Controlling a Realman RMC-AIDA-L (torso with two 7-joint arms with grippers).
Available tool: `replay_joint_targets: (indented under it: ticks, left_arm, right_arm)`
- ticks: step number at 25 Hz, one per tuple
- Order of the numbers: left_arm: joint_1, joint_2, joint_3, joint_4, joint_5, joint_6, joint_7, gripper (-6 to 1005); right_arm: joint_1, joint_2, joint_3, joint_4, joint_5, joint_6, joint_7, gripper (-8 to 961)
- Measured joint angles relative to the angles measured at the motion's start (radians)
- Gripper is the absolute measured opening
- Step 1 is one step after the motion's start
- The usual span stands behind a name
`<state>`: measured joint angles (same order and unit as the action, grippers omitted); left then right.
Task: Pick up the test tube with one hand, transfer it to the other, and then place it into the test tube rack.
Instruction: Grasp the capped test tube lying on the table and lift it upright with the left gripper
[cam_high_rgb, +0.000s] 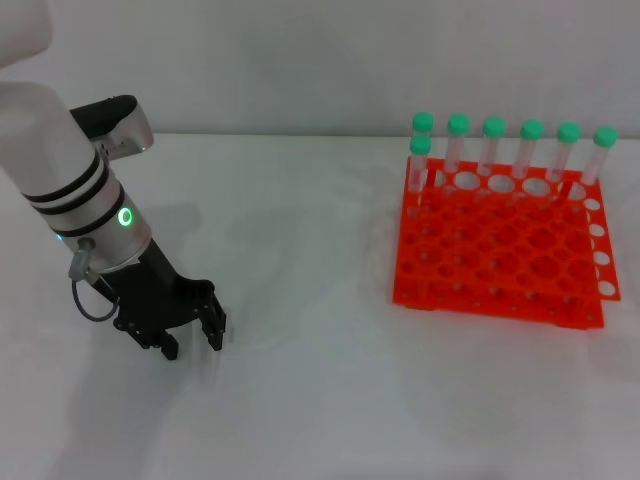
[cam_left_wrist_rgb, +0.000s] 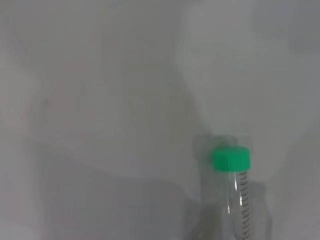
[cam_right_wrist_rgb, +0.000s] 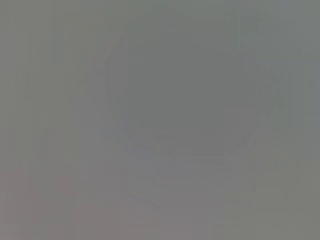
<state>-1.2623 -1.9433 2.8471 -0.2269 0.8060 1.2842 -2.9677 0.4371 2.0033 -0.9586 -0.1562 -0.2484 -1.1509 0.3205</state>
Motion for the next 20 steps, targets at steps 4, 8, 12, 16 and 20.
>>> replay_joint_targets:
  ticks: [4, 8, 12, 16, 20]
  left_arm:
    - [-0.001, -0.003, 0.000, 0.000, 0.000, -0.005, 0.002, 564]
    - [-0.003, -0.003, 0.000, 0.000, 0.001, -0.011, 0.001, 548]
    - [-0.002, -0.003, 0.000, 0.001, 0.001, -0.019, 0.004, 528]
    - [-0.001, -0.003, 0.000, 0.010, -0.001, -0.022, 0.012, 462]
    - [0.001, -0.003, 0.000, 0.019, -0.005, -0.024, 0.016, 334]
  right_arm:
    - [0.002, 0.000, 0.000, 0.000, 0.000, 0.001, 0.000, 872]
    - [0.004, 0.000, 0.003, 0.000, 0.000, 0.001, 0.000, 872]
    - [0.005, 0.000, 0.012, 0.000, 0.000, 0.001, 0.000, 872]
    - [0.005, 0.000, 0.012, 0.000, 0.000, 0.002, 0.000, 873]
    - [0.005, 0.000, 0.012, 0.000, 0.000, 0.002, 0.000, 873]
